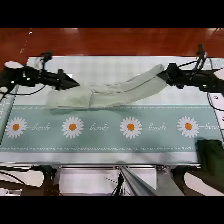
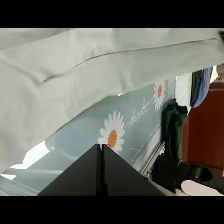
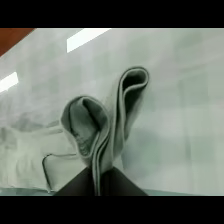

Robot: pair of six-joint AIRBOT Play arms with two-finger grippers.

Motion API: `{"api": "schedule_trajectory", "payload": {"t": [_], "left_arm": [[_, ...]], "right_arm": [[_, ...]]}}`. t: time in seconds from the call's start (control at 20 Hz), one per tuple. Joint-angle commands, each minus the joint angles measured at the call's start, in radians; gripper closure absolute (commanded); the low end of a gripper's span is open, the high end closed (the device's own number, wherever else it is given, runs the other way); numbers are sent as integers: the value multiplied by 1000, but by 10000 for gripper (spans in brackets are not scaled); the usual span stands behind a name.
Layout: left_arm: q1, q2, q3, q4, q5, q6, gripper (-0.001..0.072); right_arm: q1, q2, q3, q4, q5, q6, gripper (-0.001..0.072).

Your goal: Fold the shirts.

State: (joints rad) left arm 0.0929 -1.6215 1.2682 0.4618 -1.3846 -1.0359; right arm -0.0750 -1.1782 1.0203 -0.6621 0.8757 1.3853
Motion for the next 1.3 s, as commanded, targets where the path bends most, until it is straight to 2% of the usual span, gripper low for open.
{"api": "schedule_trajectory", "payload": {"t": [0.0, 0.15, 0.35, 0.55, 0.9, 1.1, 1.25], "left_arm": [[-157, 6, 0, 10, 69, 29, 690], [-282, 18, -1, 98, 168, -16, 690], [-391, 18, -5, 115, 210, -35, 690], [-475, 13, -5, 116, 230, -35, 690], [-605, 3, -126, 115, 387, -82, 690], [-650, -38, -133, 114, 391, -83, 689], [-627, -30, -130, 115, 391, -56, 690]], "right_arm": [[76, 193, 1, -215, 34, 201, 695], [150, 293, 1, -370, 51, 372, 695], [255, 371, 1, -426, 51, 500, 695], [343, 406, 1, -478, 51, 578, 695], [409, 432, 32, -474, 31, 615, 695], [409, 432, 67, -473, 29, 615, 695], [409, 432, 67, -494, 42, 614, 695]]}}
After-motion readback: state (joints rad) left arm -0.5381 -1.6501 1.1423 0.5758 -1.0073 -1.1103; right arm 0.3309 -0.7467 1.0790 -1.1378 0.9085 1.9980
